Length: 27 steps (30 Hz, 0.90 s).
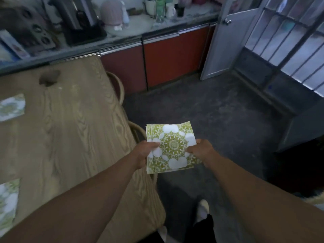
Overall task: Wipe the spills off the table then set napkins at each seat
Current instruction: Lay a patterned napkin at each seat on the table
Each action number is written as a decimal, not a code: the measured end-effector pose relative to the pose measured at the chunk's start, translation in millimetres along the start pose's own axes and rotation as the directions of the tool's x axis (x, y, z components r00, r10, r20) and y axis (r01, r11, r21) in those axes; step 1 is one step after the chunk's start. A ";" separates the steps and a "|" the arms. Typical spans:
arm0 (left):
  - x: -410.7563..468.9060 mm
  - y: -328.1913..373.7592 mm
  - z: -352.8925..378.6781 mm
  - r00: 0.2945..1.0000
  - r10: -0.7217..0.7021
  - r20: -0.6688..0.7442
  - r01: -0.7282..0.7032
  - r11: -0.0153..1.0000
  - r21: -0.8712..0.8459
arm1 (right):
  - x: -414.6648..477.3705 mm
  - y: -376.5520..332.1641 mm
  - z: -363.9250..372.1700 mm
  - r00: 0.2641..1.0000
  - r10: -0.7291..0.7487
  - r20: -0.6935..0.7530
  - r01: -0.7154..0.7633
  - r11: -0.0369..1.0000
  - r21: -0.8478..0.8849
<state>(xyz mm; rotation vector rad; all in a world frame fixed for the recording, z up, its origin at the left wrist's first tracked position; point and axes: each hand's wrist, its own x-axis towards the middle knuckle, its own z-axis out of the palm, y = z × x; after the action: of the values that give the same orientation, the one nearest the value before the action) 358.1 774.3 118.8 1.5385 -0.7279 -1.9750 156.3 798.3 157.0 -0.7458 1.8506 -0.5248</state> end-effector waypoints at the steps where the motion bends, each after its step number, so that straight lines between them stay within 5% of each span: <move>1: 4.8 3.4 0.9 1.000 0.001 -0.017 -0.002 1.000 -0.028 | 11.2 -5.4 -0.7 1.000 -0.008 0.023 0.008 1.000 -0.011; 12: 54.5 21.5 32.6 0.928 -0.021 -0.372 -0.135 0.912 -0.387 | 130.5 -89.6 -16.5 0.938 -0.116 0.326 0.201 0.950 -0.240; 20: 43.8 17.4 0.4 0.784 -0.092 -0.614 -0.287 0.823 -0.490 | 159.8 -137.8 57.8 0.831 -0.100 0.547 0.349 0.861 -0.371; 27: 51.1 23.0 -36.7 0.706 -0.147 -0.693 -0.395 0.731 -0.557 | 173.7 -178.2 123.4 0.743 -0.088 0.663 0.479 0.762 -0.436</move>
<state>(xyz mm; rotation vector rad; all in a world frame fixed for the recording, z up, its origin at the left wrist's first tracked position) 384.8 719.1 91.9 1.5050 0.2135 -1.1313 267.1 547.4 113.3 -1.4651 1.2473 0.1388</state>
